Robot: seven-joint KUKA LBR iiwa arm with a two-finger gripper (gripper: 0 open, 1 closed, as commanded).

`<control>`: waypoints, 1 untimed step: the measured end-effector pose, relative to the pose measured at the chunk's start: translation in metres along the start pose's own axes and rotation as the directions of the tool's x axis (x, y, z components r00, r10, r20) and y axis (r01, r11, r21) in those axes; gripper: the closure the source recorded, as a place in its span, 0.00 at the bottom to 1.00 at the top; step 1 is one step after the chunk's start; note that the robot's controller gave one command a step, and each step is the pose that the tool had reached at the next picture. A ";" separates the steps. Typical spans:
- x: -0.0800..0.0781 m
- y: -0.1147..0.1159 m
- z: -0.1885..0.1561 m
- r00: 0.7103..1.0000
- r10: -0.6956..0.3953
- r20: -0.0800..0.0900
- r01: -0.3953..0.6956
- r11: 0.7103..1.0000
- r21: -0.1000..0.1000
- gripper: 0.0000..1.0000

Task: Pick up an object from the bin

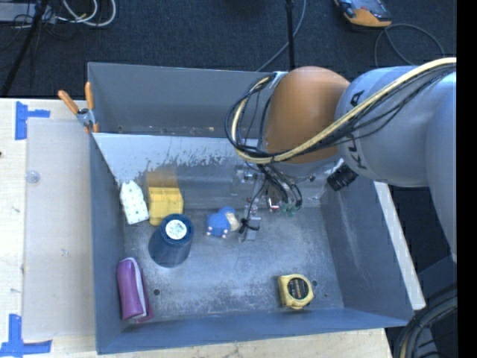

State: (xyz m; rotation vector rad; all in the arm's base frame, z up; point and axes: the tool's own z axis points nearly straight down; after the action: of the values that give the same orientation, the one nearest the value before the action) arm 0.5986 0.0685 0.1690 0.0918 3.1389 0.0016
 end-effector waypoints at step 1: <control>0.001 -0.002 0.055 1.000 -0.012 -0.001 0.012 1.000 0.000 0.00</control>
Offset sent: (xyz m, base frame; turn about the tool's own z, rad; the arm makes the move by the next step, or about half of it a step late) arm 0.0076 0.0010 -0.0728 0.0450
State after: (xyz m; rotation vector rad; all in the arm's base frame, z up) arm 0.5980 0.0669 0.1144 0.0730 3.1406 0.0010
